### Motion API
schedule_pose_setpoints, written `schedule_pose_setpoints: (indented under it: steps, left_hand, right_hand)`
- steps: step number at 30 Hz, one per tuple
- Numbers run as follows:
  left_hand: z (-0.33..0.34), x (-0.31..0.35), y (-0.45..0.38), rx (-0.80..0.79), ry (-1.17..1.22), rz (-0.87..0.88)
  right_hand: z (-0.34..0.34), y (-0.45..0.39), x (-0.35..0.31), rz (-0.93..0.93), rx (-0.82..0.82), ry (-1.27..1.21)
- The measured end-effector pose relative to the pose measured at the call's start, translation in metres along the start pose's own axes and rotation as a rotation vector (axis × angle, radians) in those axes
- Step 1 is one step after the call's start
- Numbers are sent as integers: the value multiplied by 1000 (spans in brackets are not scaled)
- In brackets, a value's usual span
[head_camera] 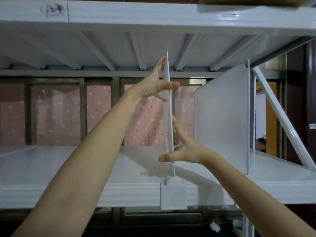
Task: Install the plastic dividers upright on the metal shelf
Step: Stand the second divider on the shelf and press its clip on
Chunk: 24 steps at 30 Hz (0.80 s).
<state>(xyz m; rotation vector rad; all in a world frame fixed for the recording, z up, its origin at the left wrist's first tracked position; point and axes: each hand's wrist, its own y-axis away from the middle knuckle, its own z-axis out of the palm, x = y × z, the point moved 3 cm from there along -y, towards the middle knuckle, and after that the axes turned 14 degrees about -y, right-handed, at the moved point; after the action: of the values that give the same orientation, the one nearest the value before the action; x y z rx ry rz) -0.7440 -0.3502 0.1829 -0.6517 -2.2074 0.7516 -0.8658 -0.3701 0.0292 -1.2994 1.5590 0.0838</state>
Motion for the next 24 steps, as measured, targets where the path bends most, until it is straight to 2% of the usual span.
schedule_pose_setpoints:
  steps: [13, 24]
  left_hand:
    - [18, 14, -17, -29, -173, 65]
    - [18, 11, -8, 74, -56, 123]
  right_hand:
    - [-9, 11, 5, -9, 114, -48]
    - [-5, 6, 7, -30, 70, -60]
